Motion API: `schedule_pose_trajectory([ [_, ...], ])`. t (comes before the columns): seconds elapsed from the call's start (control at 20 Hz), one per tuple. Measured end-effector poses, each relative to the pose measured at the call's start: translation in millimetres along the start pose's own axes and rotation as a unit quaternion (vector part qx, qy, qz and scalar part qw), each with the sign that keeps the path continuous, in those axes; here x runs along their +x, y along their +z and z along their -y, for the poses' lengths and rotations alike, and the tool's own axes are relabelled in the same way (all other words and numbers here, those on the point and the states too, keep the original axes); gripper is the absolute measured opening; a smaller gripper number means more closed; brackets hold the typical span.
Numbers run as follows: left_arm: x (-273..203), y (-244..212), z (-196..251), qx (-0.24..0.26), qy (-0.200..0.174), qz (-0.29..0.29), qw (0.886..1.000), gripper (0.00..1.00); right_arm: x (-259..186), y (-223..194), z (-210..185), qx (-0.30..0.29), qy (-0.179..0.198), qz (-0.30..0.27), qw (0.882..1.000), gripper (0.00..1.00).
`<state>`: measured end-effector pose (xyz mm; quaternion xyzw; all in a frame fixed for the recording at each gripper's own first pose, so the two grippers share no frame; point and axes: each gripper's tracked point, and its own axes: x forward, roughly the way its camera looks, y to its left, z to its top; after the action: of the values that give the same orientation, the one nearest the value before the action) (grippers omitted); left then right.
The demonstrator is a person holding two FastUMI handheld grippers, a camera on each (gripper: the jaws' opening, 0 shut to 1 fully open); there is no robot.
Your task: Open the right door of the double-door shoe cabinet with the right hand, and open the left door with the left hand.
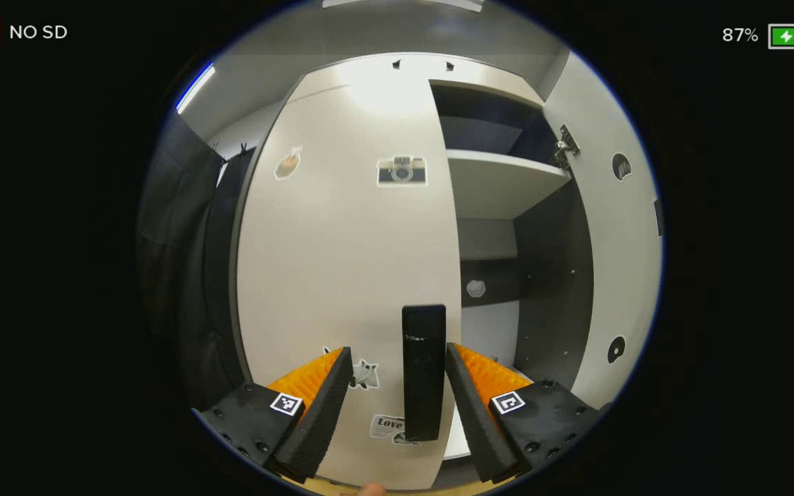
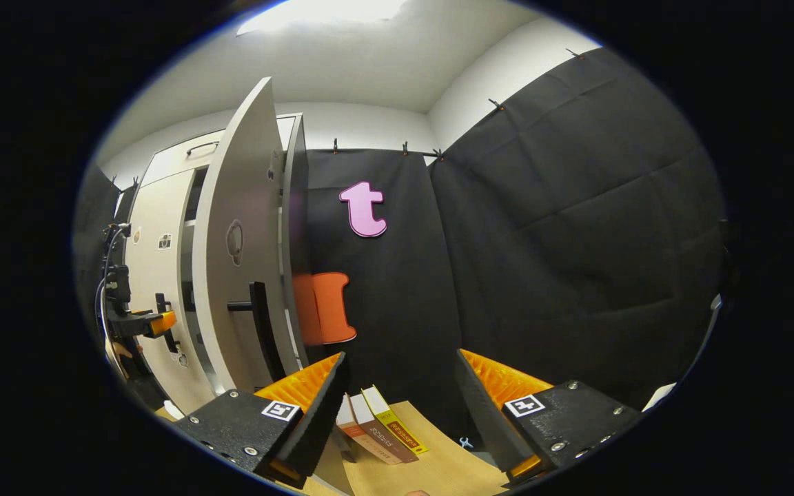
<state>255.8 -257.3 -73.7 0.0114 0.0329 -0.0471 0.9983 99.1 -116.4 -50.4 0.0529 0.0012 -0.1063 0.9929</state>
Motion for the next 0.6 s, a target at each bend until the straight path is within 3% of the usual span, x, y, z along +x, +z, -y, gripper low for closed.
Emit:
schedule_pose_trajectory([
  [0.2, 7.1, -6.6, 10.8, -0.014, -0.023, -0.006, 1.0, 0.73, -3.9, -0.5, -3.9, 0.0, 0.006, 0.003, 1.0, 0.93],
  [0.25, 6.3, -6.3, 10.1, -0.013, -0.023, -0.007, 1.0, 0.65, -4.6, -1.2, -4.2, -0.001, 0.007, 0.002, 1.0, 0.93],
  [0.5, 10.9, -17.6, 19.5, -0.023, -0.041, -0.023, 0.999, 0.55, -6.6, -2.0, -14.4, -0.008, 0.016, 0.001, 1.0, 0.93],
  [0.6, 5.1, -21.3, 24.7, -0.013, -0.052, -0.039, 0.998, 0.46, -8.7, -3.6, -21.4, -0.011, 0.024, -0.002, 1.0, 0.93],
])
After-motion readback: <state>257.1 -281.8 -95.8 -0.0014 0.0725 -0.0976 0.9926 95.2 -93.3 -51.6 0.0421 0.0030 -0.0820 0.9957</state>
